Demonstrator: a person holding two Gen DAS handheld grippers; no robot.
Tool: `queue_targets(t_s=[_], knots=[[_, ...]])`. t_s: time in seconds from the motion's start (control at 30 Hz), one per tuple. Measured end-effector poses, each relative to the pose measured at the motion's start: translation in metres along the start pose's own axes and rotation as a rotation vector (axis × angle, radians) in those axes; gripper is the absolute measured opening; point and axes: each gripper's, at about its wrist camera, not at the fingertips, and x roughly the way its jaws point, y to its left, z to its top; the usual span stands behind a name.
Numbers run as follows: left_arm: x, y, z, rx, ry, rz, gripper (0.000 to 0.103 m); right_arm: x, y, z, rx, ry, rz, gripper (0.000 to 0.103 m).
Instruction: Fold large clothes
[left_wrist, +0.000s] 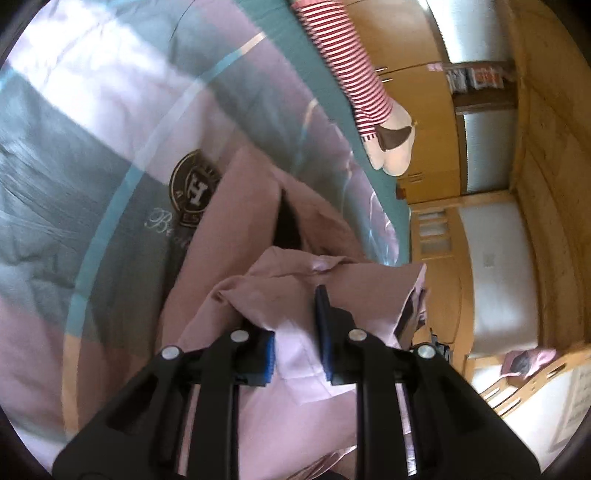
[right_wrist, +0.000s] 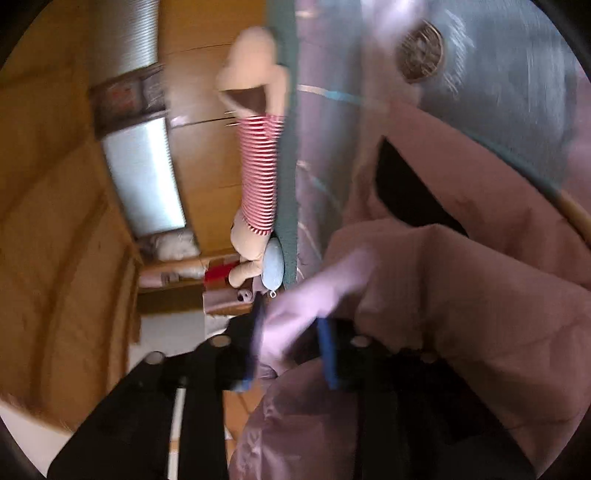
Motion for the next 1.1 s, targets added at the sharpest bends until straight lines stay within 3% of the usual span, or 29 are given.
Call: queue_targets(t_s=[0.07, 0.1, 0.17, 0.23, 0.27, 0.33, 0.37, 0.43, 0.5, 0.63, 0.83, 0.87, 0.9, 0.93, 0.97, 1.0, 1.03, 1.1], knots=[[0.002, 0.014, 0.006, -0.053, 0.012, -0.068, 0.019, -0.001, 0.000, 0.016, -0.013, -0.045, 0.039, 0.052], [-0.003, 0.020, 0.008, -0.092, 0.017, -0.118, 0.019, -0.006, 0.002, 0.025, -0.038, -0.086, 0.043, 0.066], [-0.023, 0.016, 0.003, -0.078, -0.002, -0.151, 0.020, -0.020, 0.013, 0.036, -0.112, -0.153, 0.003, 0.071], [-0.038, -0.001, -0.005, 0.002, -0.029, -0.121, 0.023, -0.037, 0.030, 0.033, -0.235, -0.217, -0.097, 0.076], [-0.045, -0.011, -0.012, 0.046, -0.045, -0.099, 0.029, -0.046, 0.039, 0.026, -0.312, -0.242, -0.130, 0.076], [-0.071, -0.037, -0.036, 0.159, -0.109, -0.032, 0.067, -0.066, 0.068, 0.001, -0.555, -0.244, -0.217, 0.077], [-0.088, -0.047, -0.047, 0.212, -0.178, 0.028, 0.090, -0.070, 0.077, -0.009, -0.650, -0.241, -0.266, 0.078], [-0.118, -0.064, -0.066, 0.323, -0.314, 0.112, 0.095, -0.076, 0.097, -0.042, -0.924, -0.227, -0.400, 0.088], [-0.136, -0.072, -0.078, 0.385, -0.360, 0.143, 0.101, -0.084, 0.098, -0.059, -1.044, -0.191, -0.410, 0.094], [-0.112, -0.067, -0.075, 0.420, -0.236, 0.158, 0.101, -0.089, 0.075, -0.065, -1.091, -0.020, -0.346, 0.100], [-0.037, -0.027, -0.056, 0.293, -0.071, 0.128, 0.101, -0.038, 0.046, -0.052, -1.035, 0.216, -0.270, 0.101], [-0.026, -0.022, -0.050, 0.267, -0.065, 0.150, 0.090, -0.030, 0.044, -0.052, -1.024, 0.239, -0.257, 0.101], [-0.020, -0.019, -0.045, 0.251, -0.058, 0.179, 0.053, -0.028, 0.045, -0.054, -1.012, 0.256, -0.238, 0.086], [-0.010, -0.015, -0.038, 0.232, -0.026, 0.212, 0.043, -0.025, 0.045, -0.054, -0.997, 0.263, -0.226, 0.059], [-0.005, -0.013, -0.032, 0.213, -0.007, 0.219, 0.030, -0.023, 0.046, -0.056, -0.990, 0.261, -0.224, 0.046], [-0.001, -0.013, -0.026, 0.200, -0.012, 0.226, 0.020, -0.019, 0.048, -0.055, -0.990, 0.234, -0.241, 0.025], [0.001, -0.013, -0.021, 0.203, -0.022, 0.236, 0.017, -0.018, 0.051, -0.054, -0.991, 0.206, -0.254, 0.017], [-0.003, -0.017, -0.008, 0.183, -0.082, 0.265, 0.012, -0.017, 0.058, -0.049, -0.983, 0.136, -0.273, 0.010]])
